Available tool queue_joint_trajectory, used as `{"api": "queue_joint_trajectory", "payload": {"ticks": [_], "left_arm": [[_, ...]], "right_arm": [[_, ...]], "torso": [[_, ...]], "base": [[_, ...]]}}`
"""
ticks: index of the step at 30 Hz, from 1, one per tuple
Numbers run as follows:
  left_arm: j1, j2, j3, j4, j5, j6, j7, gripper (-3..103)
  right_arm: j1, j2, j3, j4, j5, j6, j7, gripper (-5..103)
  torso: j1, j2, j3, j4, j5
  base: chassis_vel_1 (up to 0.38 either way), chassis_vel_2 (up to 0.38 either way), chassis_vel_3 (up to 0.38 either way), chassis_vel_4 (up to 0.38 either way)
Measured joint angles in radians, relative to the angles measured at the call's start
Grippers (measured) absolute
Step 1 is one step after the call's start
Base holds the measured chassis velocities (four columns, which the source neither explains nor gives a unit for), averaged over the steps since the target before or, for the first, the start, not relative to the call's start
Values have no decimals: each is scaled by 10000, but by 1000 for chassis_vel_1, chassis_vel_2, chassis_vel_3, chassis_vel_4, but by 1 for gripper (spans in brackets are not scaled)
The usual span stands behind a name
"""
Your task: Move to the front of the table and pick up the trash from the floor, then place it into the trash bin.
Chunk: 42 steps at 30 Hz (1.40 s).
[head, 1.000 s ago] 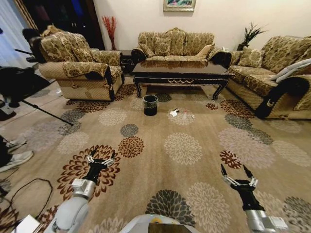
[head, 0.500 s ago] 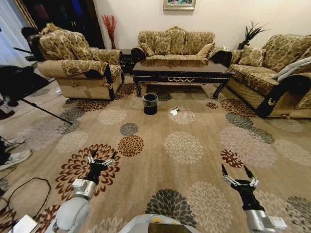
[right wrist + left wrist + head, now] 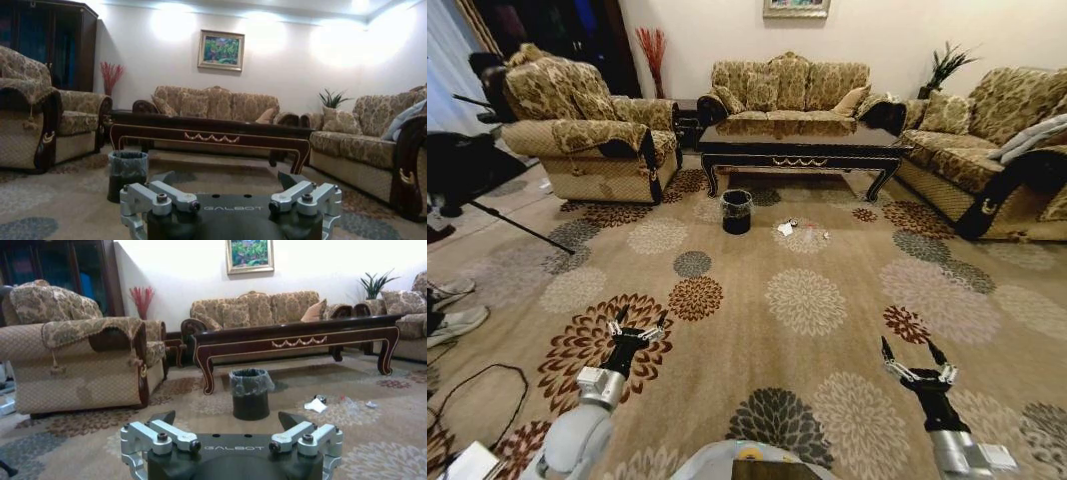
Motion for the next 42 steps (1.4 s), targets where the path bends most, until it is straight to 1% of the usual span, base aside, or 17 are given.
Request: {"api": "queue_joint_trajectory", "payload": {"ticks": [5, 7, 15, 16, 18, 24, 28, 35, 39, 42], "left_arm": [[20, -2, -6, 23, -13, -10, 0, 100], [23, -4, -8, 24, -18, -12, 0, 100], [59, -30, -24, 24, -30, -41, 0, 100], [59, -30, -24, 24, -30, -41, 0, 100], [80, -29, -38, 24, -40, -52, 0, 100], [119, -35, -39, 12, -41, -59, 0, 100], [121, -35, -41, 0, -41, -64, 0, 100], [133, -58, -40, -11, -32, -64, 0, 100], [151, -66, -40, -17, -24, -64, -2, 100], [151, -66, -40, -17, -24, -64, -3, 100]], "right_arm": [[4, 5, -12, 15, -53, -15, -10, 100], [3, 6, -12, 20, -60, -18, -14, 100], [-24, 22, -30, 74, -138, -34, -43, 100], [-24, 22, -30, 74, -138, -34, -43, 100], [-39, 37, -40, 88, -165, -36, -51, 100], [-60, 59, -48, 96, -195, -36, -62, 100], [-71, 78, -64, 96, -211, -35, -71, 100], [-70, 81, -74, 87, -239, -33, -78, 100], [-63, 84, -96, 46, -260, -34, -80, 100], [-64, 81, -96, 34, -275, -34, -80, 100]], "torso": [[-63, -242, -182, 1, 0], [-75, -279, -206, 1, 0], [-159, -622, -463, -1, 0], [-159, -622, -463, -1, 0], [-204, -739, -536, -1, 0], [-242, -906, -663, 0, 0], [-277, -1120, -843, 0, 0], [-342, -1350, -1006, -1, 0], [-362, -1556, -1194, -1, 0], [-370, -1625, -1247, -1, 0]], "base": [[0, 0, 0, 0], [0, 0, 0, 0], [0, 0, 0, 0], [0, 0, 0, 0], [0, 0, 0, 0], [0, 0, 0, 0], [0, 0, 0, 0], [0, 0, 0, 0], [0, 0, 0, 0], [0, 0, 0, 0]]}}
